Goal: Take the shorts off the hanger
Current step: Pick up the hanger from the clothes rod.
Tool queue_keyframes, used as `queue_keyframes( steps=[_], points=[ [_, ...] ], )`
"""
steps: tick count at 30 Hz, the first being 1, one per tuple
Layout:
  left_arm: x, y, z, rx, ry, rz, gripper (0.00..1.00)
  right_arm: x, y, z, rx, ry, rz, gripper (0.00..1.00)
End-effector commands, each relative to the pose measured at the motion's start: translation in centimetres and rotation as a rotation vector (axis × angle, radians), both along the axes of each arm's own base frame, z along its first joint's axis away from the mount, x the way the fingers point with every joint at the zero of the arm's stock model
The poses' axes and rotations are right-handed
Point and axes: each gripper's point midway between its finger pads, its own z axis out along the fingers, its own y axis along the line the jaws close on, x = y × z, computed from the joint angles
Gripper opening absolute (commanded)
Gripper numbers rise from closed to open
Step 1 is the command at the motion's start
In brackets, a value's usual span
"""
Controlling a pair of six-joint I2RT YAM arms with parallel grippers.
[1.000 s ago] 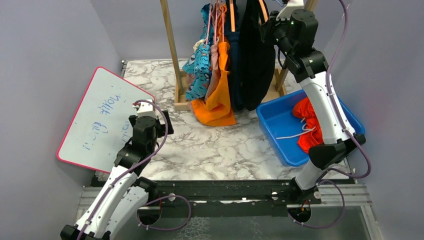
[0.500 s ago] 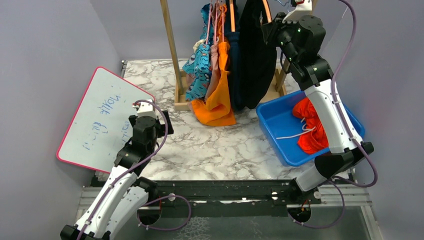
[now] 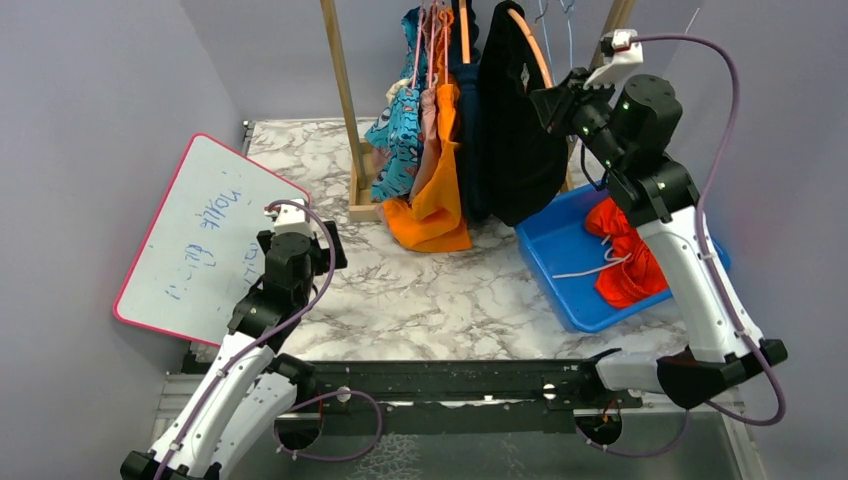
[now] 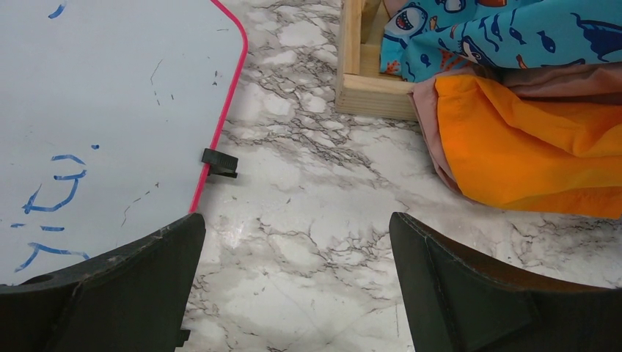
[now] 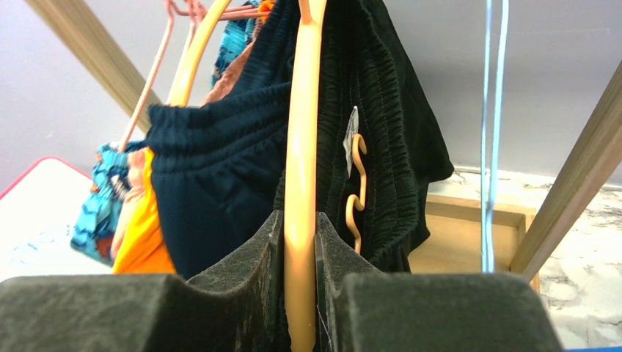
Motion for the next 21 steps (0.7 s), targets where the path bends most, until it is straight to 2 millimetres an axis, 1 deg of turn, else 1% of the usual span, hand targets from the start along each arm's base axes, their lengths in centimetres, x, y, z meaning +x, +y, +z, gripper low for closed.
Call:
queue_keyframes(
  steps=[1, 5, 9, 12, 17, 21],
  points=[
    [0.2, -0.2, 1.3, -0.01, -0.038, -0.018, 0.99, -4.6, -0.4, 4.4, 0.054, -0.132, 0.073, 0.01],
    [0.1, -0.3, 1.7, -0.017, -0.053, -0.025, 0.99, -7.4, 0.0, 1.8, 0.058, -0.064, 0.148, 0.01],
    [0.1, -0.2, 1.9, -0.015, -0.06, -0.022, 0.99, -11.6, 0.1, 0.3, 0.131, -0.04, 0.232, 0.01],
    [0.1, -0.4, 2.0, -0.018, -0.06, -0.032, 0.99, -14.6, -0.3, -0.7, 0.166, -0.014, 0.264, 0.01],
    [-0.2, -0.9, 2.8, -0.034, -0.083, -0.072, 0.99, -18.8, 0.4, -3.1, 0.187, 0.061, 0.391, 0.01],
    [-0.7, -1.2, 3.6, -0.046, -0.114, -0.099, 0.99, -21.6, 0.0, -4.7, 0.182, 0.111, 0.424, 0.01]
  ],
)
